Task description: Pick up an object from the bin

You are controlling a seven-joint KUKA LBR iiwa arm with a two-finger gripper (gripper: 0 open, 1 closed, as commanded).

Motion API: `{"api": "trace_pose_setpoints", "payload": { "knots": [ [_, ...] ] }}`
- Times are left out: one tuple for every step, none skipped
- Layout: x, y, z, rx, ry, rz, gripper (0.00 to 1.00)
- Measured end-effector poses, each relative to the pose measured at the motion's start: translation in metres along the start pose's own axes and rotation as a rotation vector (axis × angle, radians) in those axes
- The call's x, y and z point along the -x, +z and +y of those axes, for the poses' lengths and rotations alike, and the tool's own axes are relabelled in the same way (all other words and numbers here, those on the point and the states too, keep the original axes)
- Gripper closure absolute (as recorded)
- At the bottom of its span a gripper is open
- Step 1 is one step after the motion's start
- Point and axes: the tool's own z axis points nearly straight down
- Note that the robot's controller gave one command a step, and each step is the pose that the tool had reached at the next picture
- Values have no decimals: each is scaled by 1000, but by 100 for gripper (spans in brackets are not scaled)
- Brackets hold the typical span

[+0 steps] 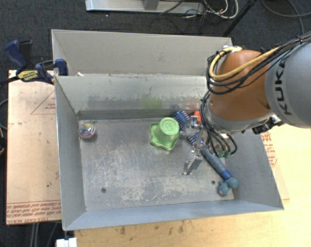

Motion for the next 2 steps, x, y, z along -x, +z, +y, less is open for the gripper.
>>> {"api": "trace_pose_setpoints", "payload": {
  "knots": [
    [111,73,64,3,-4,2,0],
    [101,101,-13,0,-293,5,0]
  ]
}}
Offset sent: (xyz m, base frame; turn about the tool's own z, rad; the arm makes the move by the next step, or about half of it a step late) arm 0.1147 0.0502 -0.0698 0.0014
